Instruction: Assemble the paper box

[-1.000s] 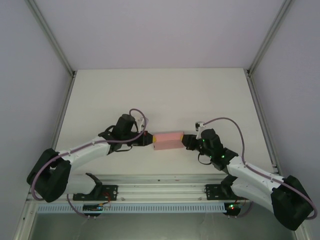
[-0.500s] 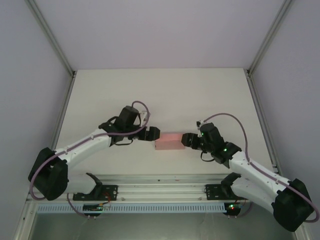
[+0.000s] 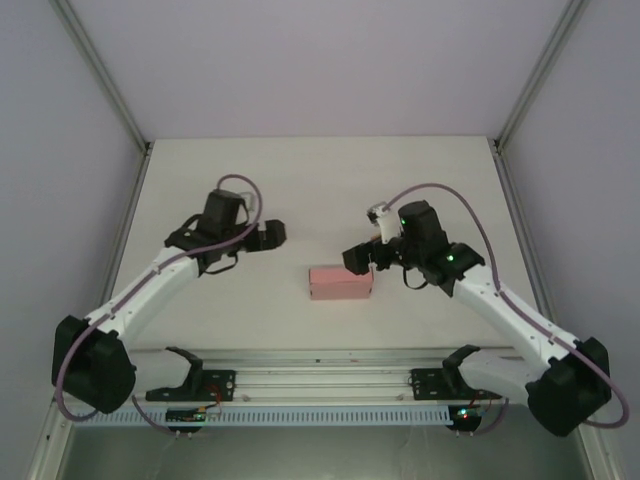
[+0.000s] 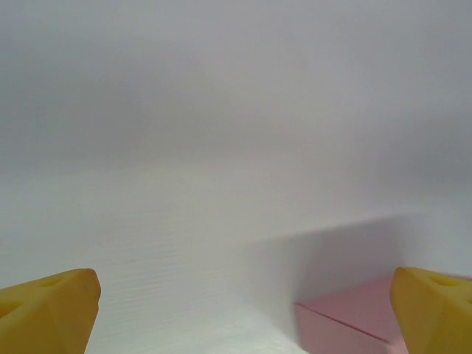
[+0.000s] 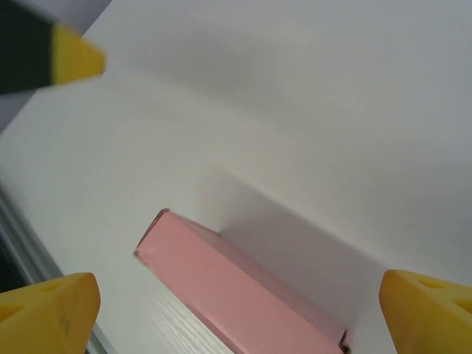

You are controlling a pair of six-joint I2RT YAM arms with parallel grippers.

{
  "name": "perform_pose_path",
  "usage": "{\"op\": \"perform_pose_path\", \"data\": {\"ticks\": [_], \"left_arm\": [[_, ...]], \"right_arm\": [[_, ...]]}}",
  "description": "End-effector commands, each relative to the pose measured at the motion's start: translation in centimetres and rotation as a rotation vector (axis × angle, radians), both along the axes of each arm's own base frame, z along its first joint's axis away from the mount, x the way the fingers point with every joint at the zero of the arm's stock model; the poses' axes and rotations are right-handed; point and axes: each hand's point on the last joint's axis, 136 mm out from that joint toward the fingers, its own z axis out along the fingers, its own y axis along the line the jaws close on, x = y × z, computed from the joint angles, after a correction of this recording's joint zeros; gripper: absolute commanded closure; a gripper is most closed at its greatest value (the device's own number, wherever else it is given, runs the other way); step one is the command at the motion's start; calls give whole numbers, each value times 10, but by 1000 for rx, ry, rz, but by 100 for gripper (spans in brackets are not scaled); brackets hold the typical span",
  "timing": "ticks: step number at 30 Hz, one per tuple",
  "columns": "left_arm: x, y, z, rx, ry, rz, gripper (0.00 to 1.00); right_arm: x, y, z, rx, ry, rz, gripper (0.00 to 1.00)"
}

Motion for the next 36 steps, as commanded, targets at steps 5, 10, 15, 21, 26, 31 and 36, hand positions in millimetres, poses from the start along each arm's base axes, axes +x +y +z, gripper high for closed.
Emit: {"op": "perform_pose_path", "data": {"ticks": [5,10,15,21,26,31,36], "left_arm": [[-4,67,-20,22,21,195,0],[-8,78,-29,37,25,217,0],[-9,78,-32,37,29,210,0],[-10,75,-37,33,43,196,0],[-11,74,-36,29,40,189,0],[-10,73,-32,21,27,185,0],[-11,75,-29,23,13,190,0]], "right_arm": [[-45,27,-29,-365,-214,731,1],[-34,37,-68,-678,-237,857,1],[-11,45,-97,-857,-247,859,1],[-16,49,-127,-915,-167,922,6],[-22,44,-138,-939,-121,942,31],[-8,43,-129,-959,-198,849,62],[17,42,-104,-1008,-331,730,66]]}}
